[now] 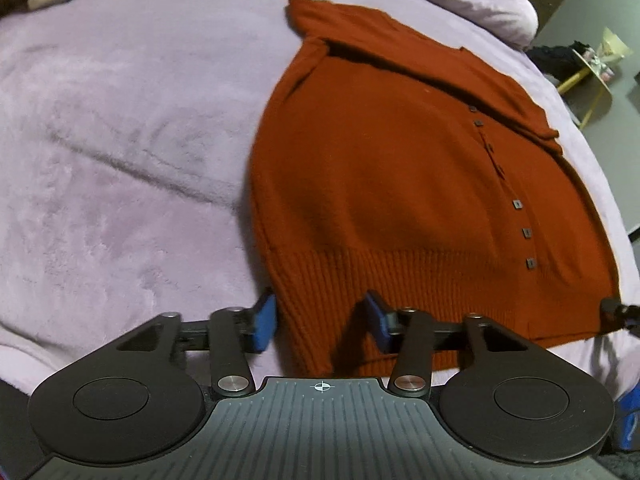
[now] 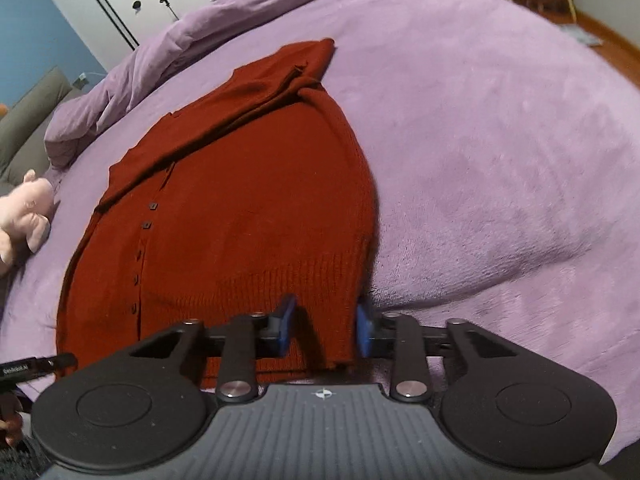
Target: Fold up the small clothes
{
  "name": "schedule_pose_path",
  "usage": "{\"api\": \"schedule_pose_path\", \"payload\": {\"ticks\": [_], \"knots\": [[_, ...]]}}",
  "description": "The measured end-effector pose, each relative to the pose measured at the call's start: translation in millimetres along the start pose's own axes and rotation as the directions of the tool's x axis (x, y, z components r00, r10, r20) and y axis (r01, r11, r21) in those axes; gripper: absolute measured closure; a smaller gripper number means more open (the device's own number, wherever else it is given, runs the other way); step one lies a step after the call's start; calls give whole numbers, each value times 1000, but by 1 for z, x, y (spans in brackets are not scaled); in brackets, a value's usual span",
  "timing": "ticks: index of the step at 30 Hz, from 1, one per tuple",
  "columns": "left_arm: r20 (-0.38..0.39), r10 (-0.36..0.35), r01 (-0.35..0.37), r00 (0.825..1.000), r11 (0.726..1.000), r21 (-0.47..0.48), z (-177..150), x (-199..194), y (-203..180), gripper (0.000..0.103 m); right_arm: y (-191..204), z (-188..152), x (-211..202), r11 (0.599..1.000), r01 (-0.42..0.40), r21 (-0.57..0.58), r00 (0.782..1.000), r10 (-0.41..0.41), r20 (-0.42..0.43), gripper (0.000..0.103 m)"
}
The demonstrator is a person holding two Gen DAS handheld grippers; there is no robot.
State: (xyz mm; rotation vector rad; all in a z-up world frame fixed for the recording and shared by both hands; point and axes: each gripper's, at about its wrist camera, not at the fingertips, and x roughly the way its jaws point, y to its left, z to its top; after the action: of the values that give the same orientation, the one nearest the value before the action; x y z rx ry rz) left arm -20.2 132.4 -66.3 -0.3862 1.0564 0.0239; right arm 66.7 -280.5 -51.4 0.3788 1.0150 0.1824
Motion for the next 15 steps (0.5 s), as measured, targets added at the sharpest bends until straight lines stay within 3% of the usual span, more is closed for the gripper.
{"api": "schedule_pose_path", "payload": {"ticks": [4, 7, 11, 15], "knots": [[-36, -32, 32, 999, 999, -4, 6, 0, 8, 91, -10, 2, 7, 996, -47, 78, 998, 50, -36, 97], [-21, -68, 68, 997, 998, -6, 14, -5, 10, 95, -13, 5, 9, 990, -85, 108, 995, 90, -40, 98], [140, -141, 146, 980, 989, -25, 45, -29, 4, 95, -18, 22, 2, 955, -230, 187, 973, 231, 18, 99], [281, -97, 101, 955, 995, 2, 90, -36, -10, 96, -3, 64, 6, 950, -269, 160, 961, 253, 112, 99]]}}
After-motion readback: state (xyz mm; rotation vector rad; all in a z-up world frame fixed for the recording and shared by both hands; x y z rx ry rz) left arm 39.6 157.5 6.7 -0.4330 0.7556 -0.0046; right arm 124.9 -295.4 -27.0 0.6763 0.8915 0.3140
